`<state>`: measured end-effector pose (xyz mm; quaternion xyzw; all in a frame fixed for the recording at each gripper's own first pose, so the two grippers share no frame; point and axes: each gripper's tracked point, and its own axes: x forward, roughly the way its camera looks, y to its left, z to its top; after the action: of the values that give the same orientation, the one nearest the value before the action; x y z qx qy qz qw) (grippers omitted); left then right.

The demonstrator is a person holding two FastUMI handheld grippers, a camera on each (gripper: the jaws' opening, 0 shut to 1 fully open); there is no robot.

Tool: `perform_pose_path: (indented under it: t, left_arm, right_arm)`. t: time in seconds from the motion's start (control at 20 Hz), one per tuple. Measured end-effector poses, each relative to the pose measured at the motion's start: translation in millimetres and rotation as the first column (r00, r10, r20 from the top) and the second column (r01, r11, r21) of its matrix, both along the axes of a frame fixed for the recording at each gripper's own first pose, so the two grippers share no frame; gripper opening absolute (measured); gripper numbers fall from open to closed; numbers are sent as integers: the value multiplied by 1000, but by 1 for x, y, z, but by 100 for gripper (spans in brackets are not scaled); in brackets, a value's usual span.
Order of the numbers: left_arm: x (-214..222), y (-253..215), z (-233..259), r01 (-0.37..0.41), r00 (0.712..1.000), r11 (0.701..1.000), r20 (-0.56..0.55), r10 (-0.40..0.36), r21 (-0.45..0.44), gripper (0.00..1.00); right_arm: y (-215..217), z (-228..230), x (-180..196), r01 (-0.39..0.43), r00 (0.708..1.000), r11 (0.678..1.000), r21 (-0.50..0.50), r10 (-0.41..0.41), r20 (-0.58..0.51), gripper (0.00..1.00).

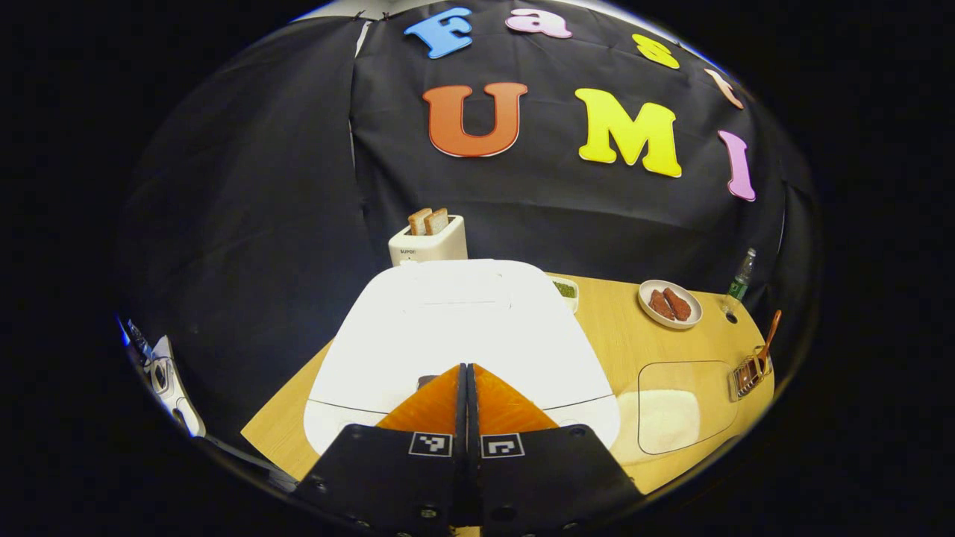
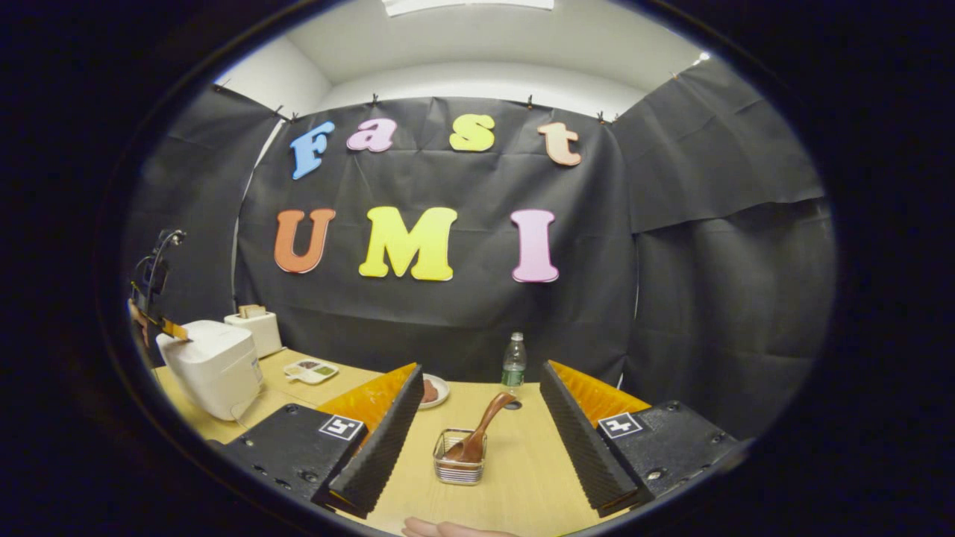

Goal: Close the left gripper, press the button to open the rice cooker; take a wooden spoon from the chopstick holder with the right hand, scoop a spoonful of rice and pour it into the rice cooker, then put the wooden spoon back into the chopstick holder.

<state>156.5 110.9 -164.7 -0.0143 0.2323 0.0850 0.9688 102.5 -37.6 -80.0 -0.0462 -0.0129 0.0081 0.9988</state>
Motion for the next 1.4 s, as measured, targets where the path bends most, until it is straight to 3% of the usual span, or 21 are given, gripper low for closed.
perform_pose_path:
  t: [0.25, 0.45, 0.95, 1.05, 1.15, 1.25, 1.4]
  left_arm:
    - [2, 1, -4, 4, 1000, 1000, 0, -4, -25, 0]
    - [0, 1, 5, 11, 999, 1000, 40, -12, 18, 1]
    - [-3, 14, 87, -45, 975, 996, 220, 26, 79, 3]
    - [-26, 14, 93, -52, 975, 995, 219, 31, 90, 10]
    - [-49, -1, 109, -33, 959, 995, 284, 4, 98, 82]
    - [-65, -6, 108, -47, 946, 995, 322, 17, 85, 95]
    - [-92, -14, 109, -48, 932, 997, 362, 21, 66, 95]
  right_arm:
    - [-1, -14, -1, -9, 999, 1000, 13, 9, -37, 99]
    - [-14, -11, -5, 21, 1000, 1000, -5, -21, -24, 99]
    - [-41, -35, -9, 74, 994, 997, 7, -73, -76, 99]
    - [-42, -41, -7, 69, 994, 997, 18, -68, -91, 99]
    - [-44, -50, -3, 71, 992, 997, 15, -69, -107, 99]
    - [-43, -57, 2, 66, 990, 998, 23, -63, -123, 99]
    - [-41, -69, 11, 61, 987, 997, 43, -53, -152, 99]
